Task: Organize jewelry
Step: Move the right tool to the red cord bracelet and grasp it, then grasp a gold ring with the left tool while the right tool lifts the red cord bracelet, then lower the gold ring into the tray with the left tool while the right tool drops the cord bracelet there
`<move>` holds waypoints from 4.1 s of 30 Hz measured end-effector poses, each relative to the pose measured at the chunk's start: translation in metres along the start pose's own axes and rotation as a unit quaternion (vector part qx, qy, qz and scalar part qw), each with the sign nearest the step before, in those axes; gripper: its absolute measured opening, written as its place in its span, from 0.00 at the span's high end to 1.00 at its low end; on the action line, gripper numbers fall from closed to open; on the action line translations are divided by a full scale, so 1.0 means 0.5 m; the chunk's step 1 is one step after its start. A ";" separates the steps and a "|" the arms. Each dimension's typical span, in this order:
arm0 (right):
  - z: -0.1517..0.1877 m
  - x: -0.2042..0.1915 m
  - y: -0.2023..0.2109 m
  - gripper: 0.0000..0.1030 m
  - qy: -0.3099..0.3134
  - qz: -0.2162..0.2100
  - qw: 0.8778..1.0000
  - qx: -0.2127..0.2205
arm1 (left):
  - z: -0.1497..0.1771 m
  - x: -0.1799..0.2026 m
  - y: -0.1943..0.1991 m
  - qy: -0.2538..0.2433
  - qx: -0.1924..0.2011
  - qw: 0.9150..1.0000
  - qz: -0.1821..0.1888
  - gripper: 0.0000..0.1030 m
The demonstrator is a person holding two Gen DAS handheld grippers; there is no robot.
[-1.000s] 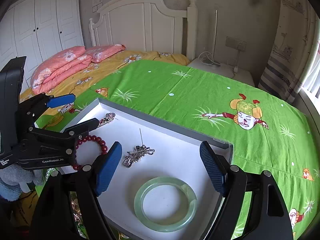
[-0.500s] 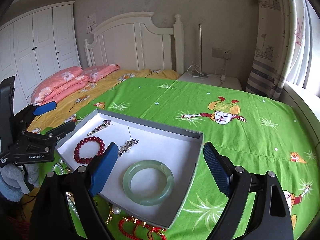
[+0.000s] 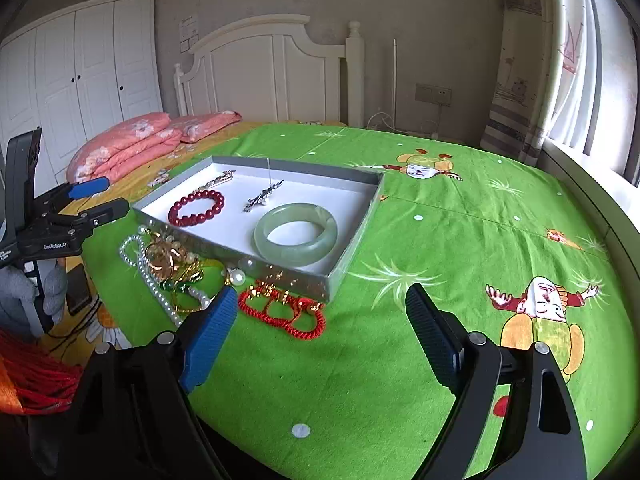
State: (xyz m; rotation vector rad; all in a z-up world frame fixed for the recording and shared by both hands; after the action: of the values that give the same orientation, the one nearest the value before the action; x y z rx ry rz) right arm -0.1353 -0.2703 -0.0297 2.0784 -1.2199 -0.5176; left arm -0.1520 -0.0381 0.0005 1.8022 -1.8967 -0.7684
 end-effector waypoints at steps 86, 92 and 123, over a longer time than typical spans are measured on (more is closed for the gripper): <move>0.001 -0.051 -0.004 0.93 -0.009 -0.096 0.995 0.024 | 0.036 0.199 -0.067 -0.096 -0.042 0.987 0.121 0.58; -0.004 -0.039 0.005 0.93 -0.038 -0.121 0.991 0.030 | 0.028 0.194 -0.046 -0.093 -0.031 0.988 0.122 0.58; -0.058 -0.055 0.021 0.93 -0.033 -0.135 0.989 0.051 | -0.047 0.165 -0.060 -0.076 -0.017 0.988 0.130 0.58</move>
State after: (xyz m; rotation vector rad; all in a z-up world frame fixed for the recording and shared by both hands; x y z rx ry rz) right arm -0.1371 -0.2397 -0.0020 2.3470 -1.0240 -0.6649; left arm -0.1203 -0.1229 -0.0070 1.4723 -2.1482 -0.8580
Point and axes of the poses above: each gripper's, at about its wrist camera, not at the fingertips, and y roughly against the way its jaws point, x to its right, z to its underside, the point moved 9 cm from there along -y, roughly the way its jaws point, and after that the axes turned 10 degrees about -x, right-handed, at the moved point
